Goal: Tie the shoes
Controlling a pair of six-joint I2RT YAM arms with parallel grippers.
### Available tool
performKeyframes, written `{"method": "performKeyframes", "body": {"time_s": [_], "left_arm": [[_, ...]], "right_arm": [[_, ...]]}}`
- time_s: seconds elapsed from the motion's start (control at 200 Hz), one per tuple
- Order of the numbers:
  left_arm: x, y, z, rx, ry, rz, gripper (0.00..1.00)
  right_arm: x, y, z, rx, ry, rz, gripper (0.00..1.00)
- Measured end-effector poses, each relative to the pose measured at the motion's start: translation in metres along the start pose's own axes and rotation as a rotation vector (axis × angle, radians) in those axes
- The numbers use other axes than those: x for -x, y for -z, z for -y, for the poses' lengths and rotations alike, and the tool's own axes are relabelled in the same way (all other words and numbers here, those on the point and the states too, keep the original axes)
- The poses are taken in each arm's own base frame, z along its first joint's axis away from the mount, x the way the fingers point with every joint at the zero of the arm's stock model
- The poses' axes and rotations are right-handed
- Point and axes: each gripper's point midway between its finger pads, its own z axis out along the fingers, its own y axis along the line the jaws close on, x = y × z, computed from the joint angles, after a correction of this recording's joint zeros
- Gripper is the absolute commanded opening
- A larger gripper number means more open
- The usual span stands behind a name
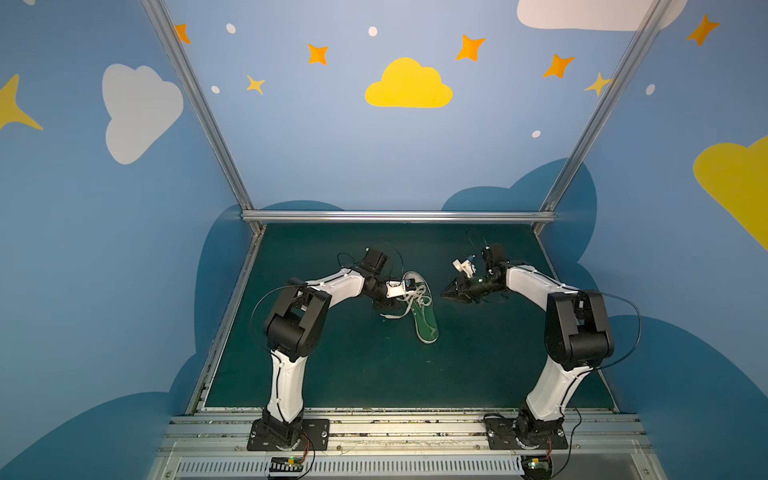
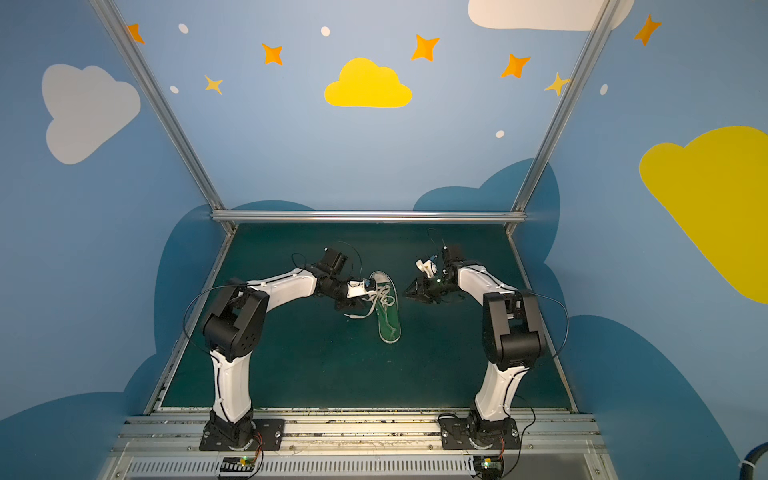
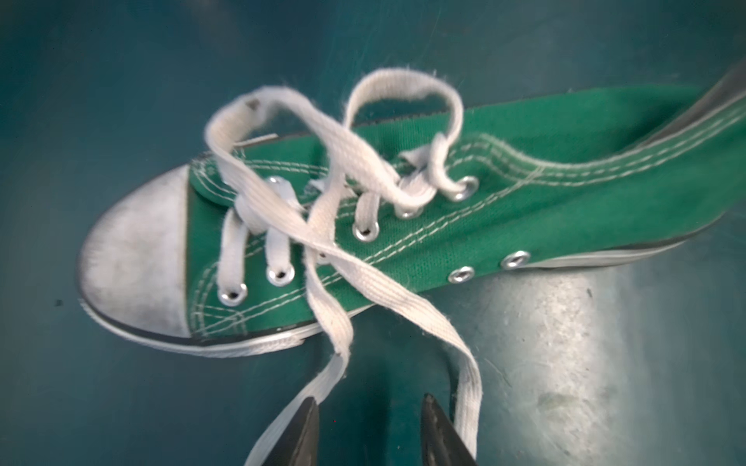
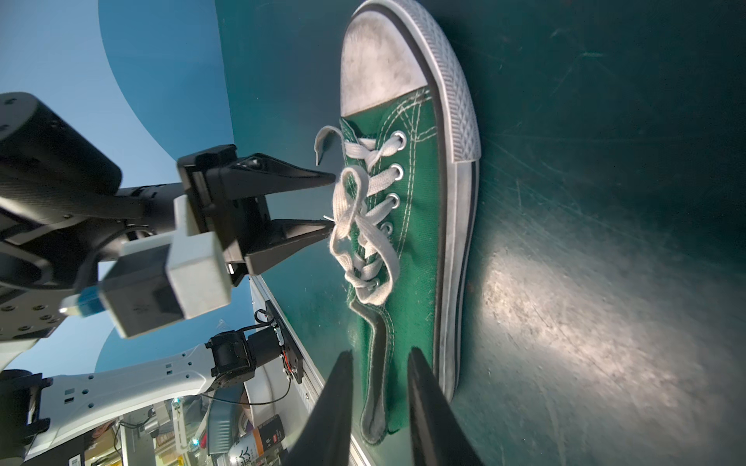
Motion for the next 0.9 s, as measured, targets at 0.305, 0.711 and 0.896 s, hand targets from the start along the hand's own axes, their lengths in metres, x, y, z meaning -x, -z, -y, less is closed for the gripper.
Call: {"method": "performKeyframes", "body": {"time_s": [0.305,0.711,0.896], "left_arm": [[0.012,-0.005,-0.010,0.034,-0.027,0.017,0.34],[0.014,-0.015,-0.012,0.042,-0.030,0.017,0.09],[0.013,-0.015,-0.016,0.060,-0.034,0.006,0.03]], "right_arm": [[0.002,0.003,0.003,-0.002,-0.005,0.007,0.25],[0.001,0.006,0.006,-0.005,-0.011,0.006,0.25],[-0.002,0.006,0.006,0.011,-0.021,0.000,0.22]]}}
